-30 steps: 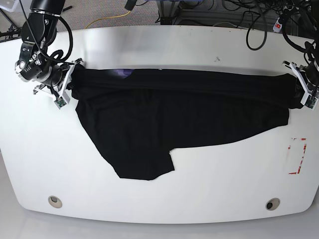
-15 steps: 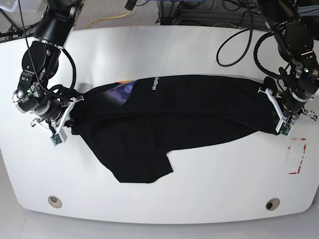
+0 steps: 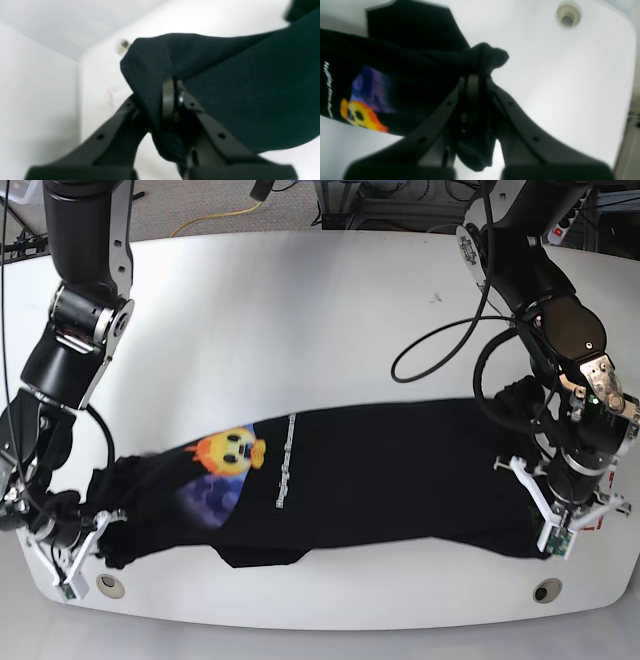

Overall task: Fold the T-shirt properly
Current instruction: 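Swing the held shirt up and lay it down with both grippers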

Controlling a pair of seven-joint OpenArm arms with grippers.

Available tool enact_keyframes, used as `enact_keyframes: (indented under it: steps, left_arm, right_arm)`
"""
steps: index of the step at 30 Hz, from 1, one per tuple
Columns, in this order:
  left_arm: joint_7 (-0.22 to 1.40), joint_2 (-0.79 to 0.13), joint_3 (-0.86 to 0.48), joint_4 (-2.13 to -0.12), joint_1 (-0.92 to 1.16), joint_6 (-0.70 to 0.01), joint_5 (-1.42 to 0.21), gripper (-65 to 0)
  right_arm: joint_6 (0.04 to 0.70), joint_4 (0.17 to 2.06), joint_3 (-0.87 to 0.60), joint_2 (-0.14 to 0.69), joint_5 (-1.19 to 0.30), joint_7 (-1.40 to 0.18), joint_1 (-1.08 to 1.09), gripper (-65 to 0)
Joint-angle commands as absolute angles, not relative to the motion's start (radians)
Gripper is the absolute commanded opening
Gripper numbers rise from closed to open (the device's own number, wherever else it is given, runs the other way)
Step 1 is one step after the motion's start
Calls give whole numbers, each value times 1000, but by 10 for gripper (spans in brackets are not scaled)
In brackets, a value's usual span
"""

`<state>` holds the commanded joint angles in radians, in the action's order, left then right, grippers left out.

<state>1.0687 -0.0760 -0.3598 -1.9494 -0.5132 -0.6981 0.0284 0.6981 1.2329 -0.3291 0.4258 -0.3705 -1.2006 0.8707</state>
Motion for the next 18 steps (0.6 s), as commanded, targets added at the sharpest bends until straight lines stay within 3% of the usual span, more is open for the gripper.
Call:
enact_keyframes:
  steps: [10,18]
  left_arm:
    - [1070,-194,-360,-1933,-805,-697,22,-650]
    - [1064,-257,-354,-1808,-903,-698,19,-650]
  right_arm:
    - [698,1233,-182,455,-372,-1204,1156,-650]
    - [698,1234,-159,487,-383,-1228,1165,-650]
